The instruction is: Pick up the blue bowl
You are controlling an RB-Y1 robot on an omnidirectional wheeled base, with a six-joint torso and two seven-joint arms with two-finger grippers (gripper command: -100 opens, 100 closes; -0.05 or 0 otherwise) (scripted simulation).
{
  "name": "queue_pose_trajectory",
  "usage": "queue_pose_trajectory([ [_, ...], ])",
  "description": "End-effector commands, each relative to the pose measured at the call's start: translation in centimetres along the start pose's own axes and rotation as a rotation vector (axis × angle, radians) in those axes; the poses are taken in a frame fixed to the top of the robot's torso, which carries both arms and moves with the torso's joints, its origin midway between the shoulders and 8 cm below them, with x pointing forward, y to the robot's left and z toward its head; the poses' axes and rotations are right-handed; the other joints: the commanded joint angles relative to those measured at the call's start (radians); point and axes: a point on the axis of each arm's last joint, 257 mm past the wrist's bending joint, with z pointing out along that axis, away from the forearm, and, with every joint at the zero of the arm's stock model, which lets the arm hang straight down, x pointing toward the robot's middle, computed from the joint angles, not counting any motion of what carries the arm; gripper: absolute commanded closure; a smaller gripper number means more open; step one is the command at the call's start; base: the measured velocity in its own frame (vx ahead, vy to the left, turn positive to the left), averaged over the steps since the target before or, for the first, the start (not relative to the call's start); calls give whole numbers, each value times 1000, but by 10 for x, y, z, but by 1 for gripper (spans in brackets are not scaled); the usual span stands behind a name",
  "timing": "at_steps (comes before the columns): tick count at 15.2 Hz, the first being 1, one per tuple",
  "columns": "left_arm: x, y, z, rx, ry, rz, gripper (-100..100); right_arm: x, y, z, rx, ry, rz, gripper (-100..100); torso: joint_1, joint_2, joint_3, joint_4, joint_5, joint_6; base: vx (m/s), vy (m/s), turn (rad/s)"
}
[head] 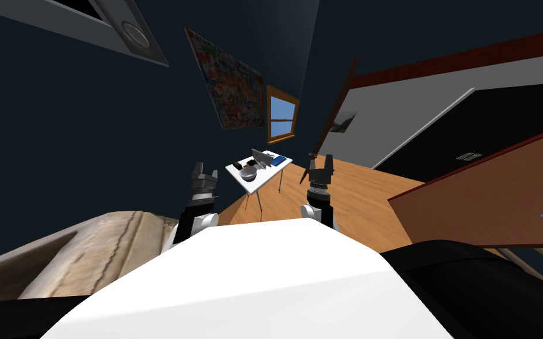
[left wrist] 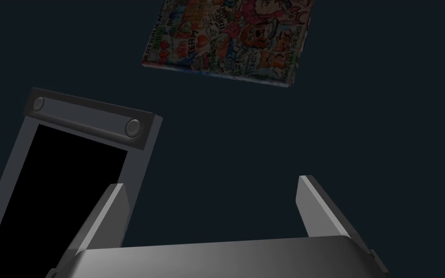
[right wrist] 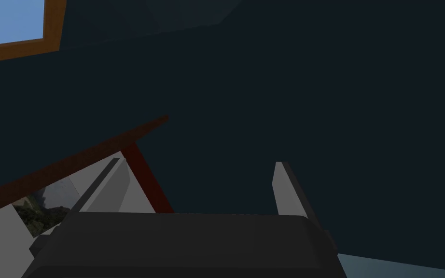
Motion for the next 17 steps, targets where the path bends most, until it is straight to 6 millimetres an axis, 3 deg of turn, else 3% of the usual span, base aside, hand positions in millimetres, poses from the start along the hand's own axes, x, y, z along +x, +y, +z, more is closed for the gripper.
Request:
queue_pose_trajectory([
  [1,-5,9,3,-41,5,34,-100,0,0,0,0,0,0,0,0,0,0,0,0,0,36,-41,-16],
  [17,-34,61,8,-282,-9,160,-100,0,0,0,0,0,0,0,0,0,0,0,0,0,32,-33,-13],
])
